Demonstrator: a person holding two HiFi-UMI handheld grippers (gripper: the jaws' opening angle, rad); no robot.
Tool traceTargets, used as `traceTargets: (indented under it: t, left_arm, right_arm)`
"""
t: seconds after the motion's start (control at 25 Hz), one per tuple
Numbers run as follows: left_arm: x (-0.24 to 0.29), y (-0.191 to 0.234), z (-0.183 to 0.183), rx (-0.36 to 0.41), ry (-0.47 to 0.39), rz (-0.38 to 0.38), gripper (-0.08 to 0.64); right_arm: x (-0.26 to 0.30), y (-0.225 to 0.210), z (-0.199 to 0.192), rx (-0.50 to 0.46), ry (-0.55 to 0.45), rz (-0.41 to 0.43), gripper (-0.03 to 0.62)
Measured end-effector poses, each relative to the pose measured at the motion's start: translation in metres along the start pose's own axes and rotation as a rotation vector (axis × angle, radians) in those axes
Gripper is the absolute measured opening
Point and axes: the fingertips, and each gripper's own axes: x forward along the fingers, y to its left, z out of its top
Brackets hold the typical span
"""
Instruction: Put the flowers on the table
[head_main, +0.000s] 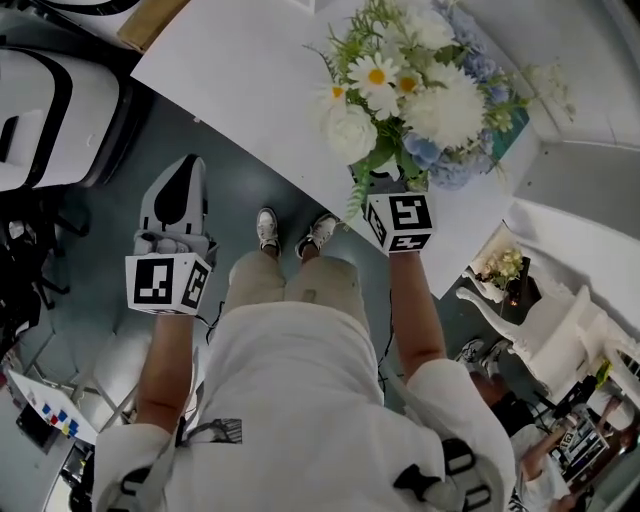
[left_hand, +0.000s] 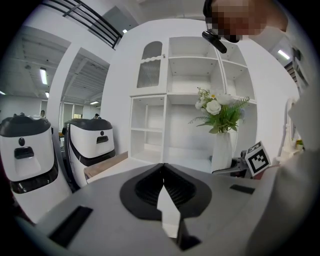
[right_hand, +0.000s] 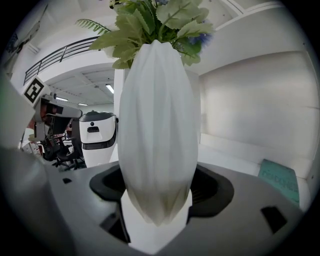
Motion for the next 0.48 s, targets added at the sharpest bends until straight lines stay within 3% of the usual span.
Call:
traceTargets:
  t: [0.48]
  left_arm:
    - [0.0, 0.006, -0.01, 0.02, 0.034, 0.066, 0.015]
  right_arm:
    - [0.034, -0.007, -0.016, -0.008, -0.014, 0.039, 0.37]
